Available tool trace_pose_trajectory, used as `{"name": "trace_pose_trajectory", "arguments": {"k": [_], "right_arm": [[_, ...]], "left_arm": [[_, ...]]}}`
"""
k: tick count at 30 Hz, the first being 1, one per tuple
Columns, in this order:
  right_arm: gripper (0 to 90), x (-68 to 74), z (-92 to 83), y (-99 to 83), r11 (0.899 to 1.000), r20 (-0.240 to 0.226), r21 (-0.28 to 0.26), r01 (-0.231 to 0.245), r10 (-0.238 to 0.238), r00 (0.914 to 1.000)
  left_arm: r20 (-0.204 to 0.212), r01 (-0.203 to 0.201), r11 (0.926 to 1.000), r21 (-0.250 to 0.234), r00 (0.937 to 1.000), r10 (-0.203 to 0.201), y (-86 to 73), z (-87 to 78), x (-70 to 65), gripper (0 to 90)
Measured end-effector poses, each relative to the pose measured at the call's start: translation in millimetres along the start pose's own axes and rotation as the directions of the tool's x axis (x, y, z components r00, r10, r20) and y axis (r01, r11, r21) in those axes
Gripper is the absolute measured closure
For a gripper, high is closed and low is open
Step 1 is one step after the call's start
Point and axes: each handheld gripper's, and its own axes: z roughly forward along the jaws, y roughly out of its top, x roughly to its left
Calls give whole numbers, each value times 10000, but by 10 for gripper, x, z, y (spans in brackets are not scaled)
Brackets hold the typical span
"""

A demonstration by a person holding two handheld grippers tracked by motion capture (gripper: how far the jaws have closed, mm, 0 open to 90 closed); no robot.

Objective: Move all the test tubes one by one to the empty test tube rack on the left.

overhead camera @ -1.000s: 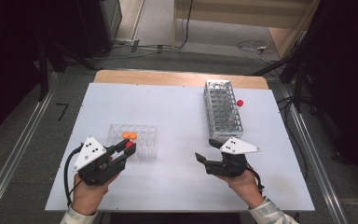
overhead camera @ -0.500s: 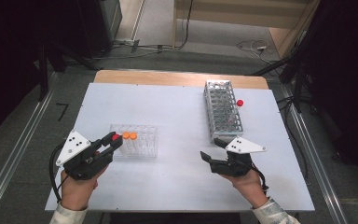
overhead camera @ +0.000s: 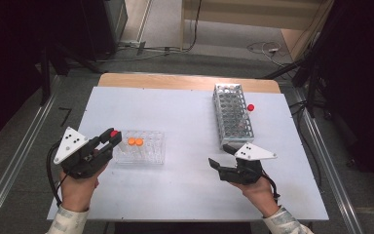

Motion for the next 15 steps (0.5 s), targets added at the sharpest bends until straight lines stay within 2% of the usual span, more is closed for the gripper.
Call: {"name": "trace_pose_trajectory", "arguments": {"k": [6, 15], "right_arm": [[287, -3, 3, -1, 10000, 2, -4, 9, -9, 10000], [288, -1, 3, 1, 10000, 10, -10, -8, 8, 10000]], "left_arm": [[-443, 77, 10000, -49, 9990, -79, -10, 89, 60, 708], [-684, 57, 10000, 34, 9976, -54, -76, 192, 82, 706]]}}
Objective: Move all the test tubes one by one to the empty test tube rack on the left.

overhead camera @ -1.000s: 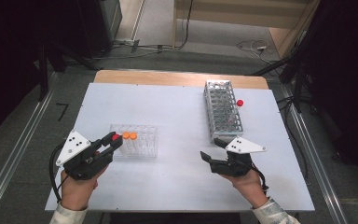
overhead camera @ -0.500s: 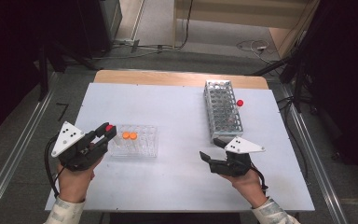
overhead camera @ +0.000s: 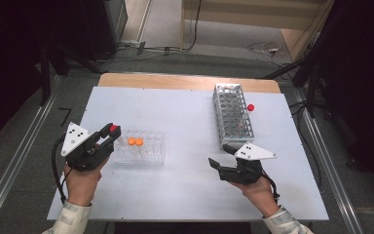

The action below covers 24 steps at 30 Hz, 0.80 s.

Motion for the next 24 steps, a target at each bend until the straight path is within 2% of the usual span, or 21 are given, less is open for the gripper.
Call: {"name": "trace_pose_trajectory", "arguments": {"k": [8, 15, 21, 24], "right_arm": [[289, -1, -6, 1, 10000, -4, -12, -2, 2, 10000], [289, 4, -7, -1, 10000, 15, -12, 24, -24, 10000], [289, 3, -3, -3, 10000, 72, -1, 59, -59, 10000], [289, -24, -17, 1, 10000, 268, -88, 44, -42, 9996]], "left_arm": [[-122, -208, 9983, 536, 9997, 215, -157, 130, -48, 705], [-138, -184, 9964, 829, 9997, 196, -234, 169, -50, 700], [-86, -12, 9969, 781, 10000, 19, -233, 160, -58, 624], [-158, 87, 9973, 732, 9998, -75, -227, 144, -60, 557]]}}
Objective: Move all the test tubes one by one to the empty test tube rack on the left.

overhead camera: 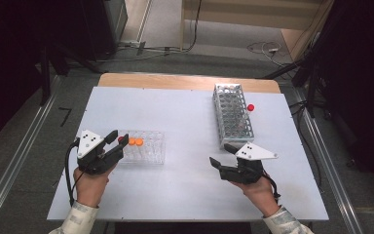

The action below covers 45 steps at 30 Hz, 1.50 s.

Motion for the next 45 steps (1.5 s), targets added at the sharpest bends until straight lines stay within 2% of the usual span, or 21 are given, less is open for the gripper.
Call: {"name": "trace_pose_trajectory", "arguments": {"k": [3, 6, 7, 8, 9, 10, 11, 12, 17, 19, 20, 21, 27, 29, 35, 38, 45], "right_arm": [[289, -86, -41, 24, 9999, 612, -107, 1, 6, 9981], [289, -252, -89, 44, 9984, 1136, -388, -408, 450, 9925], [289, -304, -98, 46, 9977, 1338, -399, -540, 589, 9893], [289, -408, -102, 44, 9965, 1750, -466, -695, 767, 9816], [289, -408, -102, 44, 9965, 1750, -466, -695, 767, 9816], [289, -457, -101, 45, 9957, 1951, -473, -791, 869, 9769], [291, -550, -103, 55, 9926, 2274, -585, -1066, 1172, 9667], [291, -550, -103, 55, 9926, 2274, -585, -1066, 1172, 9667], [306, -766, -49, 102, 9841, 2859, -885, -1542, 1734, 9424], [322, -850, 0, 104, 9809, 3085, -903, -1726, 1923, 9316], [346, -918, 56, 94, 9782, 3313, -919, -1862, 2064, 9207], [346, -918, 56, 94, 9782, 3313, -919, -1862, 2064, 9207], [406, -1115, 225, 102, 9727, 3705, -849, -2159, 2320, 8994], [435, -1156, 268, 91, 9727, 3807, -851, -2159, 2320, 8951], [523, -1186, 346, 128, 9805, 3956, -800, -1794, 1965, 8972], [538, -1187, 405, 153, 9830, 3985, -680, -1708, 1837, 8986], [585, -1245, 544, 165, 9820, 4250, -407, -1845, 1841, 8863]], "left_arm": [[-14, 147, 9999, -52, 9999, -147, 5, -11, -14, 459], [-45, 255, 9997, -35, 9997, -255, 22, -10, -52, 345], [-76, 240, 9997, 2, 9997, -240, 27, -7, -70, 306], [-117, 260, 9997, 14, 9996, -260, 31, -2, -90, 237], [-124, 243, 9997, 61, 9996, -242, 35, -3, -105, 237], [-90, 247, 9997, 32, 9997, -246, 38, -1, -118, 221], [-39, 267, 9996, 16, 9996, -267, 42, -4, -130, 215], [-13, 282, 9996, -15, 9996, -282, 46, -7, -141, 215], [84, 245, 9996, -143, 9997, -244, 66, -27, -193, 210], [130, 245, 9995, -184, 9996, -242, 76, -35, -208, 209], [137, 259, 9995, -192, 9996, -256, 82, -38, -214, 195], [165, 245, 9995, -183, 9996, -242, 87, -45, -217, 195], [236, 222, 9994, -268, 9995, -216, 95, -58, -237, 185], [230, 244, 9992, -302, 9995, -237, 96, -64, -235, 186], [216, 265, 9993, -273, 9994, -259, 87, -52, -239, 186], [239, 252, 9993, -267, 9994, -246, 89, -51, -245, 187], [256, 272, 9994, -193, 9993, -267, 74, -32, -248, 187]]}}
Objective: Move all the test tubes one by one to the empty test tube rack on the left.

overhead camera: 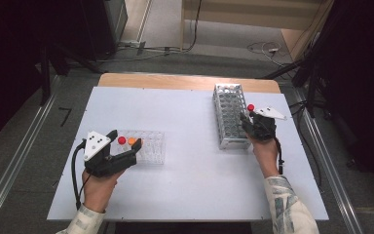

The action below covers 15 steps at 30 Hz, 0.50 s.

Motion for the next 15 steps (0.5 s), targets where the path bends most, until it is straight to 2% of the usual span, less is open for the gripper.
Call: {"name": "trace_pose_trajectory", "arguments": {"k": [7, 11, 15], "right_arm": [[707, -34, 29, 2, 9999, 102, 14, -110, 110, 9999], [714, -48, 22, 7, 9997, 56, -29, -239, 240, 9997], [714, -58, -71, 82, 9988, 33, -412, -270, 271, 9996]], "left_arm": [[-10, 14, 10000, 12, 10000, -14, -9, 1, -6, 188], [-4, 0, 10000, 6, 10000, 0, -9, 1, -8, 188], [-49, -12, 10000, 60, 10000, 13, -13, 3, 0, 187]]}}
